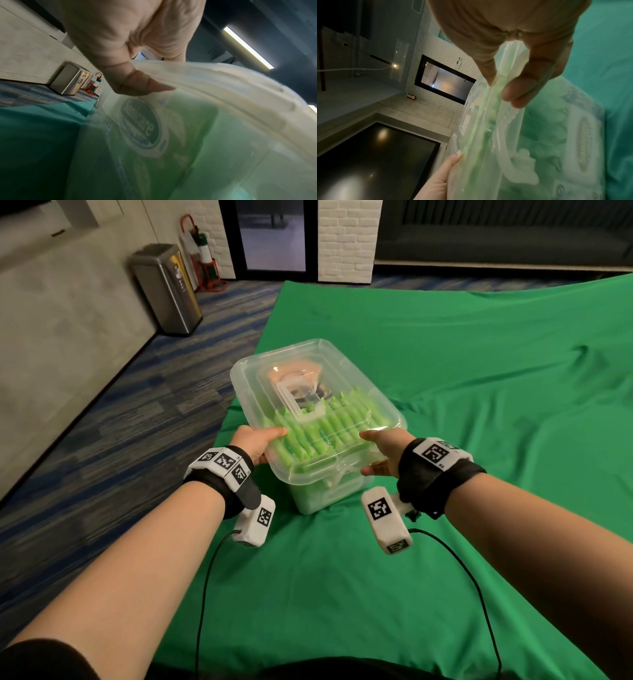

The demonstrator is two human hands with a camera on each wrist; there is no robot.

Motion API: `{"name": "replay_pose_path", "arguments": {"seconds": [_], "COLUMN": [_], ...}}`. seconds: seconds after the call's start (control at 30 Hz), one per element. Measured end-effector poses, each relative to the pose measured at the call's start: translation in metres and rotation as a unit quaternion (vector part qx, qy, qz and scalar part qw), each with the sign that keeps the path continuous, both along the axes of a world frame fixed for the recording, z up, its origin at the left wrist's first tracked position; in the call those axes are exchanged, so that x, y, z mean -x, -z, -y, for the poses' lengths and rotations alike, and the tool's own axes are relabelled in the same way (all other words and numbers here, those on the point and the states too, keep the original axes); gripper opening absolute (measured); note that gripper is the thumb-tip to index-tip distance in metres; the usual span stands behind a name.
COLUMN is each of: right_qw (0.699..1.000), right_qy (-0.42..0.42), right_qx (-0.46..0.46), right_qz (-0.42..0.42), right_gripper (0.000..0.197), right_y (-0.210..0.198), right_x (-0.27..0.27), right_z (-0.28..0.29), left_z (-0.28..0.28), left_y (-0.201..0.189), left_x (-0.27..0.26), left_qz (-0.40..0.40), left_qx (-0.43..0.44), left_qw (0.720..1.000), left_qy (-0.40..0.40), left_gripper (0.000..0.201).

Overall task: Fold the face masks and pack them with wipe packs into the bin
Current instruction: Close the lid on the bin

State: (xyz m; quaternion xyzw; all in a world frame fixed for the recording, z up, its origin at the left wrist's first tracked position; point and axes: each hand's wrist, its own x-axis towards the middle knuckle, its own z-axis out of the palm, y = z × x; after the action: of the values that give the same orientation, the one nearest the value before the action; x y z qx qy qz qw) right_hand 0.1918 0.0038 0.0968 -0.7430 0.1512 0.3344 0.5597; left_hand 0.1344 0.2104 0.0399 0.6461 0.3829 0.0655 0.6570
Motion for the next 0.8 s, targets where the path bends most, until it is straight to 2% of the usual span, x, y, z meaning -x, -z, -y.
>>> {"name": "replay_pose_path", "arguments": {"seconds": [0.23,0.3,0.37,0.43,0.53,0.7,0.8], "right_qw": [1.0,0.999,0.999,0.997,0.984,0.972,0.975], "right_qy": [0.025,0.038,0.044,0.066,0.154,0.197,0.179], "right_qx": [-0.005,0.007,0.026,-0.025,-0.095,-0.131,-0.133], "right_qz": [0.01,0.018,0.011,-0.006,-0.004,-0.011,0.014], "right_gripper": [0.041,0.045,0.058,0.057,0.038,0.063,0.065], "right_y": [-0.006,0.007,0.024,0.036,0.039,0.043,0.047], "right_x": [0.005,0.011,0.021,0.027,0.026,0.012,0.012], "right_z": [-0.01,-0.011,-0.014,-0.02,-0.027,-0.021,-0.017], "left_z": [-0.002,-0.002,-0.002,-0.004,-0.016,-0.04,-0.048], "left_y": [0.001,-0.001,-0.003,-0.005,-0.007,-0.016,-0.019], "left_x": [0.001,0.001,0.001,-0.001,-0.008,-0.021,-0.026], "left_qz": [0.007,0.009,0.008,-0.003,-0.007,-0.002,-0.005], "left_qx": [0.004,0.012,0.014,0.0,-0.013,0.019,0.059], "left_qw": [1.0,1.0,0.999,1.0,1.0,1.0,0.998], "left_qy": [0.014,0.024,0.033,0.028,0.013,0.005,0.016], "left_gripper": [0.034,0.032,0.026,0.024,0.028,0.015,0.016]}}
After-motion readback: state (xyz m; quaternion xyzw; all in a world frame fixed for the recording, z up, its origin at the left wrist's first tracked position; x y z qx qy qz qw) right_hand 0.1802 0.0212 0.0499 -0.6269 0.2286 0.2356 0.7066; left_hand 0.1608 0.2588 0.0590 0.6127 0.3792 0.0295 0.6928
